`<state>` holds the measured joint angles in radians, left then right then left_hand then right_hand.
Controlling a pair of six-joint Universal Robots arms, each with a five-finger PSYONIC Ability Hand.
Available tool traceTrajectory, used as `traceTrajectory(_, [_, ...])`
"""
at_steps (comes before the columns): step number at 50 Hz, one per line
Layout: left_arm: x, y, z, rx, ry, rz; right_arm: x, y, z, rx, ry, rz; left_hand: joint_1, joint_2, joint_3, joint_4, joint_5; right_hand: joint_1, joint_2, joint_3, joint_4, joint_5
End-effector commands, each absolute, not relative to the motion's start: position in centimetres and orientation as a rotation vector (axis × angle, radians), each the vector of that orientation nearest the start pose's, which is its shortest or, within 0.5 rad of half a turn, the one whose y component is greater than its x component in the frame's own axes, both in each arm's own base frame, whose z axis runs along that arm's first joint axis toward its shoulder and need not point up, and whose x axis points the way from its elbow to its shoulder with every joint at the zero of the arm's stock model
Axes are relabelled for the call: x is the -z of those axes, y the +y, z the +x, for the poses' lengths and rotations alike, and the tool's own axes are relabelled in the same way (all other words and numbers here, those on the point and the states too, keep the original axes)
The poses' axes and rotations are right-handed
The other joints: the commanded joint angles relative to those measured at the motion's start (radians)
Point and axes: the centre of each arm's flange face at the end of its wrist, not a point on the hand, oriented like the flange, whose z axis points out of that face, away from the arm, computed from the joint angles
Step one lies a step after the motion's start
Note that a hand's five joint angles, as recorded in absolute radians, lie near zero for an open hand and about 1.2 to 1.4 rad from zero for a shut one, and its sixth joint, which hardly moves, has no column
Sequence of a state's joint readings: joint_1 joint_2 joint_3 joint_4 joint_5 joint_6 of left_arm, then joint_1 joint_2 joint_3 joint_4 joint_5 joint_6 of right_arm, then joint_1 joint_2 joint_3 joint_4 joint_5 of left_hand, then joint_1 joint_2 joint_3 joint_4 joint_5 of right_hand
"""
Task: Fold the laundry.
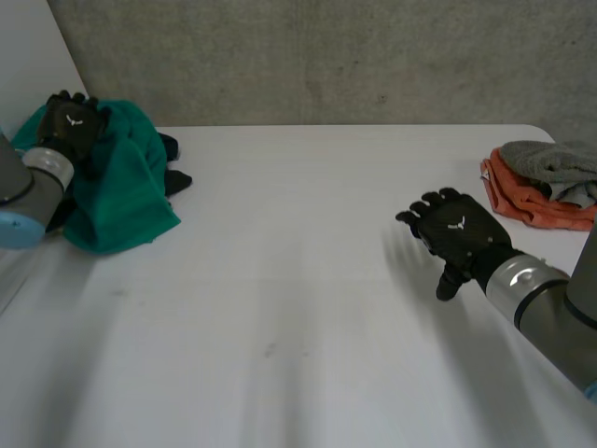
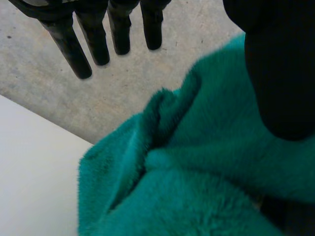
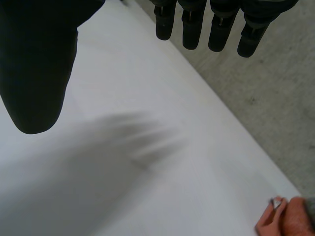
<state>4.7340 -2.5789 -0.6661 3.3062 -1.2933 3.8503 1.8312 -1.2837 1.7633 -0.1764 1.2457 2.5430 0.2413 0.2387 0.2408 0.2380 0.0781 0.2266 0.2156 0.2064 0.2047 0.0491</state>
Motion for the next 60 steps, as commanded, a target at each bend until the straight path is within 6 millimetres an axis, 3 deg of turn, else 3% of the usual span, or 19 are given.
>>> traceTrajectory(1, [-14.0, -54.5, -13.0, 2.059, 1.668, 0.917, -16.5, -25.2, 23.0, 1.779, 2.152, -1.285, 0.528, 0.531, 0.529, 0.532, 0.517, -0.052, -0.041, -0.032, -0.030, -0.049])
traceTrajectory(5, [-13.8, -54.8, -13.7, 2.076, 1.642, 0.915, -16.3, -24.9, 22.8, 1.768, 2.168, -1.282, 1.154, 1.156, 1.154, 1.157, 1.142, -0.052, -0.041, -0.032, -0.030, -0.049])
traceTrajectory(8, [-14.7, -54.5, -14.2, 2.082, 1.649, 0.897, -16.4, -24.8, 22.8, 1.775, 2.168, -1.282, 1.155, 1.158, 1.155, 1.158, 1.144, -0.052, -0.041, -0.032, -0.030, -0.049])
traceTrajectory(9, [-18.1, -53.8, -15.1, 2.121, 1.613, 0.852, -16.7, -24.9, 22.7, 1.790, 2.162, -1.280, 1.155, 1.158, 1.155, 1.158, 1.144, -0.052, -0.041, -0.032, -0.030, -0.049])
traceTrajectory(11, [-21.2, -52.8, -16.3, 2.175, 1.587, 0.809, -17.2, -25.0, 22.6, 1.814, 2.154, -1.275, 1.155, 1.158, 1.155, 1.158, 1.144, -0.052, -0.041, -0.032, -0.030, -0.049])
traceTrajectory(12, [-24.3, -51.5, -17.0, 2.242, 1.566, 0.761, -17.3, -25.0, 22.5, 1.822, 2.154, -1.272, 1.155, 1.158, 1.155, 1.158, 1.144, -0.052, -0.041, -0.032, -0.030, -0.049])
traceTrajectory(18, [-34.5, -46.0, -18.9, 2.547, 1.402, 0.610, -18.1, -25.3, 22.5, 1.858, 2.135, -1.257, 1.155, 1.158, 1.155, 1.158, 1.144, -0.052, -0.041, -0.032, -0.030, -0.049])
traceTrajectory(19, [-36.8, -43.7, -19.9, 2.633, 1.380, 0.595, -18.4, -25.3, 22.5, 1.867, 2.126, -1.252, 1.155, 1.158, 1.155, 1.158, 1.144, -0.052, -0.041, -0.032, -0.030, -0.049])
traceTrajectory(23, [-39.3, -38.6, -22.5, 2.767, 1.445, 0.618, -18.9, -25.2, 22.5, 1.887, 2.119, -1.243, 1.155, 1.158, 1.155, 1.158, 1.144, -0.052, -0.041, -0.032, -0.030, -0.049])
traceTrajectory(29, [-36.9, -32.1, -28.5, 2.825, 1.719, 0.804, -19.9, -25.1, 22.3, 1.931, 2.102, -1.231, 1.155, 1.158, 1.155, 1.158, 1.144, -0.052, -0.041, -0.032, -0.030, -0.049])
traceTrajectory(34, [-32.3, -26.4, -34.2, 2.774, 1.943, 1.074, -20.4, -25.8, 21.3, 1.969, 2.129, -1.194, 1.155, 1.158, 1.155, 1.158, 1.144, -0.052, -0.041, -0.032, -0.030, -0.049])
traceTrajectory(38, [-26.2, -24.3, -37.8, 2.615, 2.154, 1.252, -20.4, -26.4, 20.6, 1.968, 2.163, -1.127, 1.155, 1.158, 1.155, 1.158, 1.144, -0.052, -0.041, -0.032, -0.030, -0.049])
traceTrajectory(39, [-23.3, -23.9, -38.8, 2.520, 2.242, 1.288, -20.5, -26.6, 20.3, 1.967, 2.173, -1.097, 1.155, 1.158, 1.155, 1.158, 1.144, -0.052, -0.041, -0.032, -0.030, -0.049])
traceTrajectory(42, [-19.8, -23.4, -39.7, 2.394, 2.344, 1.326, -20.5, -26.9, 20.0, 1.963, 2.189, -1.053, 1.155, 1.158, 1.155, 1.158, 1.144, -0.052, -0.041, -0.032, -0.030, -0.049])
traceTrajectory(45, [-16.9, -21.9, -41.0, 2.278, 2.419, 1.423, -20.6, -27.4, 19.4, 1.966, 2.212, -0.998, 0.506, 0.509, 0.507, 0.509, 0.495, -0.052, -0.041, -0.032, -0.030, -0.049])
traceTrajectory(47, [-16.6, -21.3, -41.2, 2.244, 2.434, 1.457, -20.6, -27.7, 19.0, 1.961, 2.226, -0.961, 0.182, 0.185, 0.182, 0.185, 0.171, -0.052, -0.041, -0.032, -0.030, -0.049])
traceTrajectory(50, [-17.9, -21.1, -41.0, 2.267, 2.421, 1.428, -20.5, -27.8, 19.0, 1.944, 2.235, -0.924, -0.015, -0.013, -0.015, -0.012, -0.027, -0.052, -0.041, -0.032, -0.030, -0.049])
traceTrajectory(54, [-22.0, -22.7, -38.4, 2.339, 2.360, 1.256, -20.7, -27.7, 19.0, 1.930, 2.246, -0.869, -0.013, -0.011, -0.013, -0.010, -0.024, -0.052, -0.041, -0.032, -0.030, -0.049])
traceTrajectory(60, [-23.8, -24.2, -32.9, 2.270, 2.347, 0.991, -21.0, -27.5, 18.6, 1.843, 2.336, -0.754, 0.016, 0.019, 0.017, 0.020, 0.005, -0.052, -0.041, -0.032, -0.030, -0.049])
